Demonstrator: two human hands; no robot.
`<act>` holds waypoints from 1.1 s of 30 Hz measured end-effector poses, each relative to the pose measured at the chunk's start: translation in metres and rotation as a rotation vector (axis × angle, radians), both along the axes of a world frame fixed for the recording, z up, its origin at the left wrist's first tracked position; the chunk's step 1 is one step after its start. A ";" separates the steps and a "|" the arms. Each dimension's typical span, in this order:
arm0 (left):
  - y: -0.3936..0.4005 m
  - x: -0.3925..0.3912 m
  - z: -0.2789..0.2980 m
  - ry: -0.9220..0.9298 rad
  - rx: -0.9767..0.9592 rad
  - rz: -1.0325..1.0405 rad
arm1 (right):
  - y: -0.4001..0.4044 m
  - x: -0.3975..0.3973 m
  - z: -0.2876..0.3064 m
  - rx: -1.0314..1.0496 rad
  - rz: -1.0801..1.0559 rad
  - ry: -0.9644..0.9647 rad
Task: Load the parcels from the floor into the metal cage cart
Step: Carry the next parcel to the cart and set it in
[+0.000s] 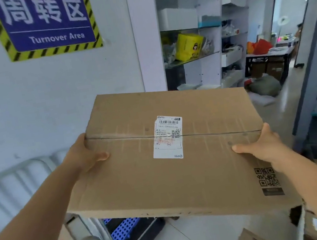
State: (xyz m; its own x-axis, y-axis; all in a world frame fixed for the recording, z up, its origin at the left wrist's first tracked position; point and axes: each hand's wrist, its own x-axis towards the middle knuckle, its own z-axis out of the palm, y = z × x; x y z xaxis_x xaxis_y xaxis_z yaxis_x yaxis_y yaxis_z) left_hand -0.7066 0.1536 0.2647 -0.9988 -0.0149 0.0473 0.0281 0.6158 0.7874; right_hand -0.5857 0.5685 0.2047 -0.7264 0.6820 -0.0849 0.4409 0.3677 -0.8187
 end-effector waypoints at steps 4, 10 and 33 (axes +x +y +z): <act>-0.049 0.022 0.021 0.033 0.028 0.124 | -0.036 -0.033 0.023 0.032 0.119 0.032; -0.128 0.065 0.043 0.075 0.045 0.317 | -0.116 -0.074 0.050 0.022 0.318 0.079; -0.519 0.215 0.038 0.090 0.072 0.808 | -0.556 -0.111 0.050 0.017 0.770 0.081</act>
State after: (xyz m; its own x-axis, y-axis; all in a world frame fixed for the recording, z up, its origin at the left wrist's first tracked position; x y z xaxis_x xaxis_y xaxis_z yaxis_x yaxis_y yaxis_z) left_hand -0.4911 -0.3649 0.3026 -0.6707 -0.7351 0.0989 -0.3378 0.4214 0.8416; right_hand -0.6972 0.0128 0.2552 -0.9998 -0.0175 -0.0050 -0.0056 0.5593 -0.8290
